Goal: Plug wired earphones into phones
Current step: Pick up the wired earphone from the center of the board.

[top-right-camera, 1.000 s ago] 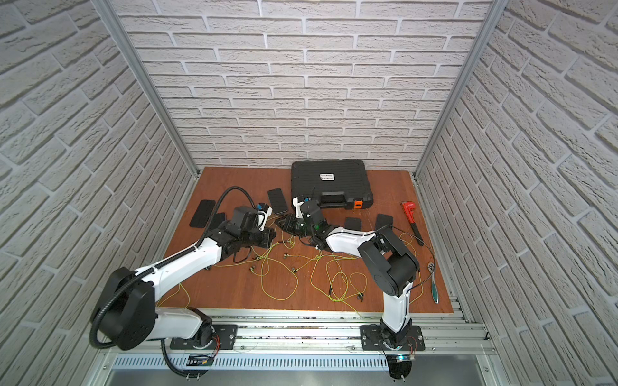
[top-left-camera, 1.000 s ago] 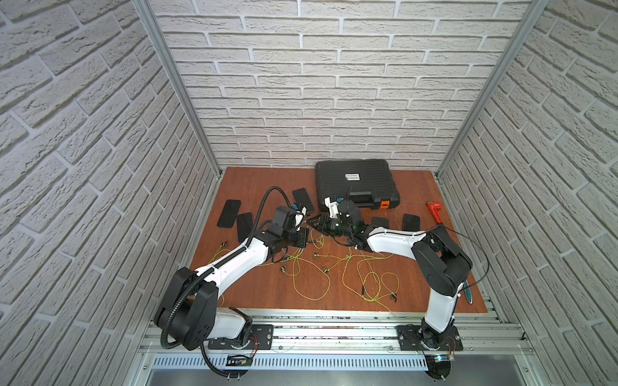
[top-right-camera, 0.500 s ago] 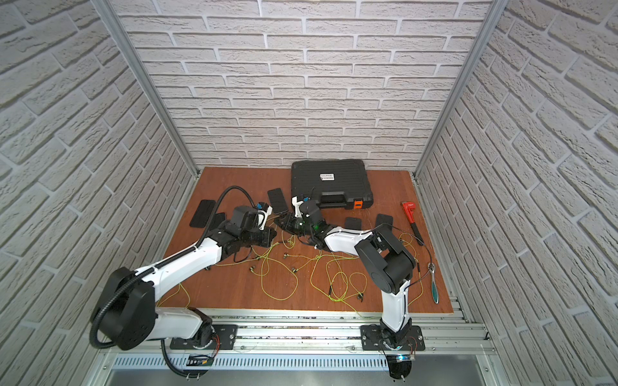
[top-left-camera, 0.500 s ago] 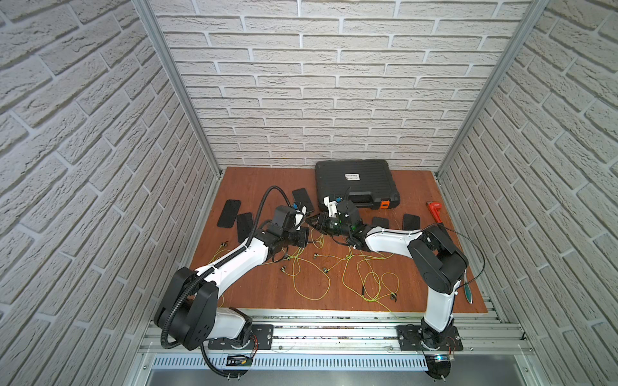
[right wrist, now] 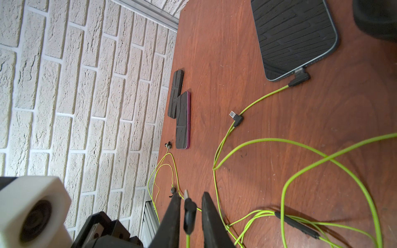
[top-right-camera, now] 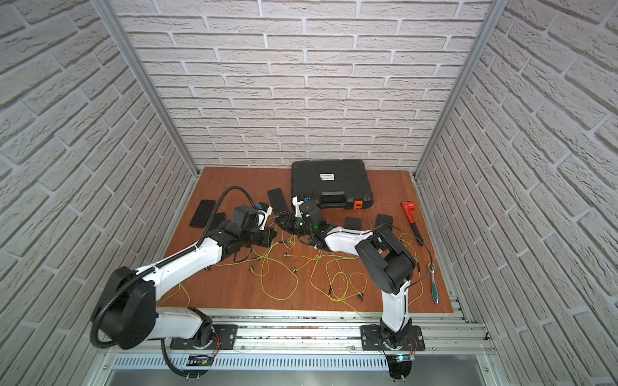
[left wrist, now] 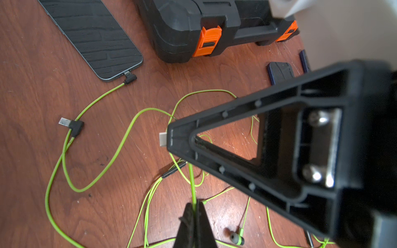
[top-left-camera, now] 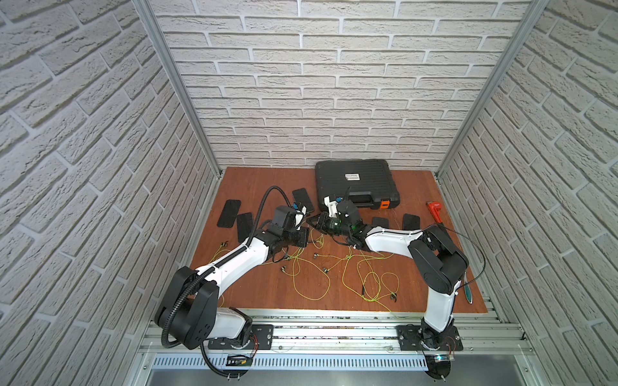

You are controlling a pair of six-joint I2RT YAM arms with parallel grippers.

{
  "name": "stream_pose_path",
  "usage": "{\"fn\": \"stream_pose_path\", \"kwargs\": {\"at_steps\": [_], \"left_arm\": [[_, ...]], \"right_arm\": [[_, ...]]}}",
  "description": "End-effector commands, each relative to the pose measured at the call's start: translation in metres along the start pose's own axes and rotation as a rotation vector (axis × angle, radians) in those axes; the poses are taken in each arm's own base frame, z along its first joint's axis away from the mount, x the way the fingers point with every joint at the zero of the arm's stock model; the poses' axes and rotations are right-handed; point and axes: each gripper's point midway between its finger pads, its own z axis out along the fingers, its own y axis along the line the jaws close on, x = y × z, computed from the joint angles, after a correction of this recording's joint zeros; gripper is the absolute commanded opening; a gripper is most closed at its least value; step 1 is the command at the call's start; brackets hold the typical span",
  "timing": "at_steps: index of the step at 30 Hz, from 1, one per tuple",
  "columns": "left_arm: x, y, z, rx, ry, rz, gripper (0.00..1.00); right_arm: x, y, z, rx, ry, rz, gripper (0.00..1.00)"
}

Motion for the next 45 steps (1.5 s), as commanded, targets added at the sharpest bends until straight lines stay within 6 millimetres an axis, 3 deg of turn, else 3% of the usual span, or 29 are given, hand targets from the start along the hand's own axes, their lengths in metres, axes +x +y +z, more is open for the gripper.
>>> {"fn": "stream_pose_path", "kwargs": {"at_steps": [1,9,10,13,14,16,19,23,29,36,45], "left_arm": [[-0.009,-0.001,0.001,0.011,-0.034,0.002,0.0],[-0.009,0.002,0.001,-0.005,-0.036,0.0,0.0],[-0.01,0.003,-0.001,-0.015,-0.04,-0.003,0.11],[-0.016,0.01,-0.012,-0.038,-0.058,-0.026,0.66],[-0.018,0.014,-0.018,-0.052,-0.063,-0.037,0.76],[-0.027,0.033,-0.037,-0.136,-0.074,-0.089,0.86],[-0.027,0.089,-0.07,-0.368,-0.039,-0.261,0.9],[-0.004,0.163,-0.097,-0.575,0.086,-0.52,0.96],[-0.004,0.226,-0.09,-0.651,0.117,-0.623,0.98],[0.002,0.278,-0.063,-0.723,0.267,-0.608,0.98],[0.006,0.309,-0.037,-0.7,0.381,-0.573,0.98]], "right_arm": [[-0.013,0.027,-0.01,-0.059,-0.041,-0.044,0.17],[-0.014,0.027,-0.012,-0.056,-0.051,-0.049,0.06],[-0.015,0.027,-0.013,-0.056,-0.051,-0.05,0.06],[-0.017,0.025,-0.014,-0.056,-0.047,-0.058,0.06],[-0.018,0.024,-0.015,-0.056,-0.043,-0.064,0.06],[-0.02,0.021,-0.017,-0.051,-0.021,-0.088,0.06],[-0.017,0.016,-0.019,-0.028,0.045,-0.145,0.06],[-0.006,0.009,-0.027,0.026,0.097,-0.225,0.06],[0.012,-0.007,-0.045,0.131,0.158,-0.323,0.06],[0.022,-0.01,-0.057,0.163,0.167,-0.373,0.06],[0.024,-0.012,-0.065,0.184,0.162,-0.389,0.06]]}}
